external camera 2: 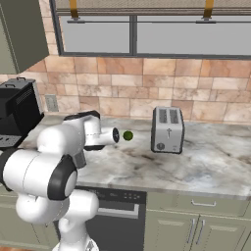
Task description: Place the liquor on the top shelf of the fridge to keep it out of children's reach, and place the banana and lime on lower shelves for easy access.
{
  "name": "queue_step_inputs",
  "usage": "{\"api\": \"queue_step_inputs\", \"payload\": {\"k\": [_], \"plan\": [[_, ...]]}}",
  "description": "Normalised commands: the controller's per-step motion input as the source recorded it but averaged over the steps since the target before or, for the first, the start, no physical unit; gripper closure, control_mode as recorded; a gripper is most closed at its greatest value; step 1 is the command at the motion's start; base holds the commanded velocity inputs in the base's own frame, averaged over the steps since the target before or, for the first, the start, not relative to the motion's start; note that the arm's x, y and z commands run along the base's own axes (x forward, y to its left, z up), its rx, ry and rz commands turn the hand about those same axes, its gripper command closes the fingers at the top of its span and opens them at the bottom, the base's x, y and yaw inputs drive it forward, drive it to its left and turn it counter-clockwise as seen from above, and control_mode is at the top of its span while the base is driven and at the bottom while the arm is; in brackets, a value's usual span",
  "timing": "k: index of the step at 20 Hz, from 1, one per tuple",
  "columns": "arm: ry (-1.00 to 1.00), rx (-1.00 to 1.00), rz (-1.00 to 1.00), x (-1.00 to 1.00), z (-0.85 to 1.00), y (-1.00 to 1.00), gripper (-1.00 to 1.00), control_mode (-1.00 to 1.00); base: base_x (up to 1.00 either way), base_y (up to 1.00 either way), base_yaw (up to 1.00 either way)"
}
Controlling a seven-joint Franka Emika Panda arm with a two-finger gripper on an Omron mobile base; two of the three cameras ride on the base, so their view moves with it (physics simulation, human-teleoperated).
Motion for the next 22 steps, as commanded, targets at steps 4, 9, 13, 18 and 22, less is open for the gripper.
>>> {"api": "queue_step_inputs", "payload": {"k": [4,9,13,18,22], "plan": [[0.02,0.0,0.0,0.0,0.0,0.0,1.0,-1.0,0.0,0.0,0.0],[0.0,0.0,0.0,0.0,0.0,0.0,1.0,-1.0,0.0,0.0,0.0],[0.0,0.0,0.0,-0.19,0.11,0.0,1.0,-1.0,0.0,0.0,0.0],[0.0,-0.01,-0.1,-0.41,0.76,-0.25,1.0,-1.0,0.0,0.0,0.0],[0.0,-0.09,-0.15,-0.4,0.95,-0.79,1.0,-1.0,0.0,0.0,0.0]]}}
